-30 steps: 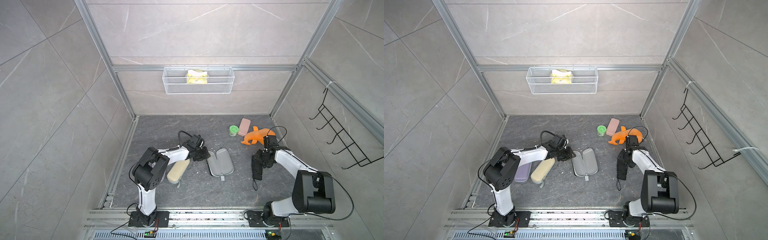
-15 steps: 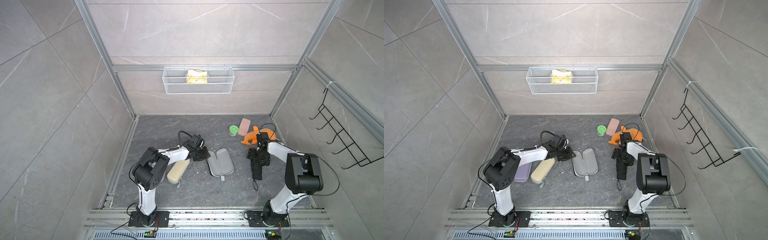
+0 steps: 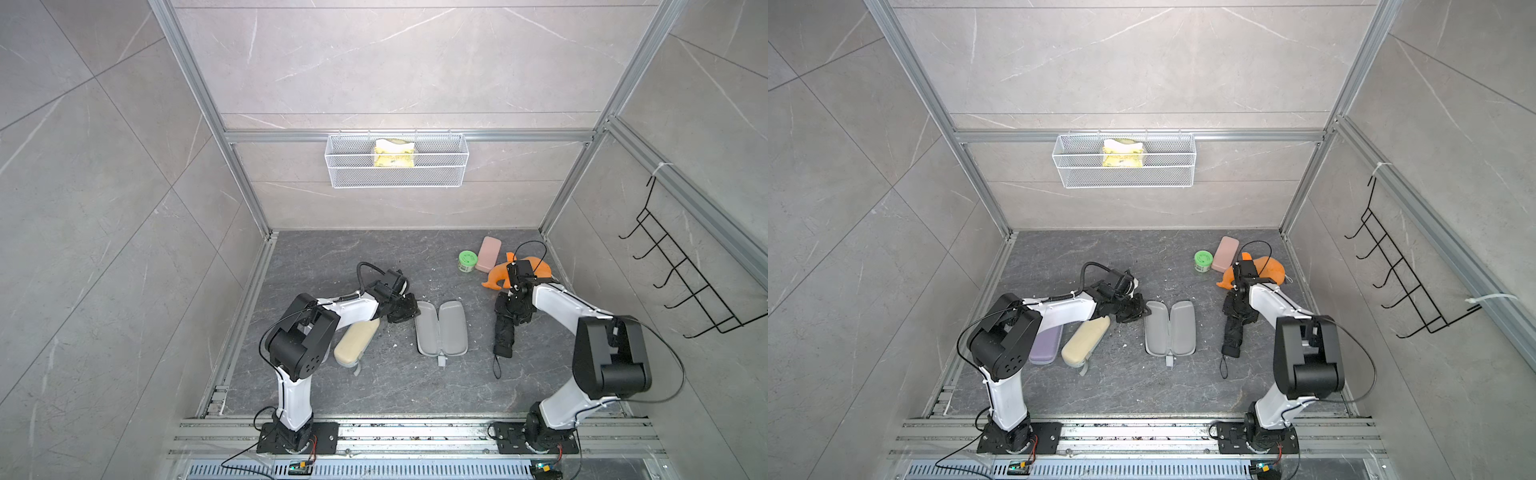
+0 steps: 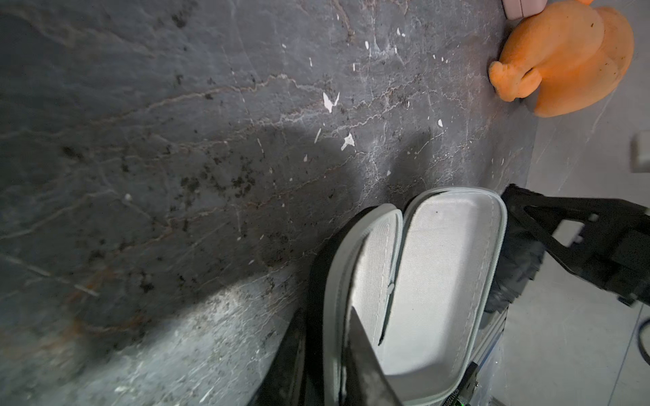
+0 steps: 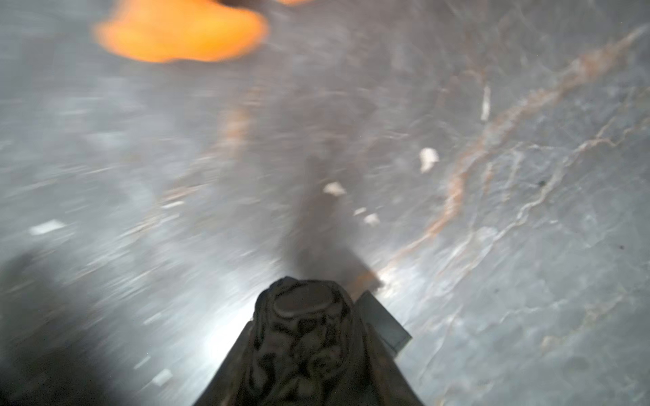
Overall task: Put umbrellas into zippered umbrella sleeves
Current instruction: Pick up the umbrella from the center of the board, then place the umbrella in the umbrella sleeve.
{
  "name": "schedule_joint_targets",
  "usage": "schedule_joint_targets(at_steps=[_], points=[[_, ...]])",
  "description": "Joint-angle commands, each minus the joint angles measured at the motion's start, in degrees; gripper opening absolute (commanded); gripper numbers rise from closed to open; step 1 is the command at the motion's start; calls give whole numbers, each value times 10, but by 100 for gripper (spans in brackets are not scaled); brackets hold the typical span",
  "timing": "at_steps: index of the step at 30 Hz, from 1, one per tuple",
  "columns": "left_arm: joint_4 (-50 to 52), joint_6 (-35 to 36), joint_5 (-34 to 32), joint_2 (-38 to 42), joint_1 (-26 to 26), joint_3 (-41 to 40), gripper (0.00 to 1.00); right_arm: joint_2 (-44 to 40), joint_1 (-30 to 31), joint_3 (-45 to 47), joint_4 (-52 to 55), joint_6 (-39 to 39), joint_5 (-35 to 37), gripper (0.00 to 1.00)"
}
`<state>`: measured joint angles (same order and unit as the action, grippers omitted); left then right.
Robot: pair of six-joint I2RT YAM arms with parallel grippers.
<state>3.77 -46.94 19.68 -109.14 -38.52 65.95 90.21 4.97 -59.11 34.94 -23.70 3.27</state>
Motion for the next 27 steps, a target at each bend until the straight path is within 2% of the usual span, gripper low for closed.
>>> schedule_joint_targets(at_steps=[1,7,10,14,16,18,20,27], points=[[-26,-17,11,3,-1,-12,15,-78,66,-48,35,-60,0,31],[-44,-59,-19,15,-21,-24,13,-95,210,-109,-14,-187,81,27],[-40,-84,-41,17,-36,-24,13,-74,240,-153,-29,-202,125,27],[-38,-117,-67,18,-50,-30,12,-52,276,-201,-51,-179,170,24],[-41,-131,-72,16,-55,-30,11,-38,306,-193,-68,-174,209,24],[-53,-151,-69,13,-57,-32,11,-32,338,-144,-123,-159,274,24],[-74,-174,-62,14,-57,-41,10,-27,354,-98,-184,-142,297,24],[-98,-210,-70,28,-57,-67,4,1,377,-30,-200,-115,299,20]])
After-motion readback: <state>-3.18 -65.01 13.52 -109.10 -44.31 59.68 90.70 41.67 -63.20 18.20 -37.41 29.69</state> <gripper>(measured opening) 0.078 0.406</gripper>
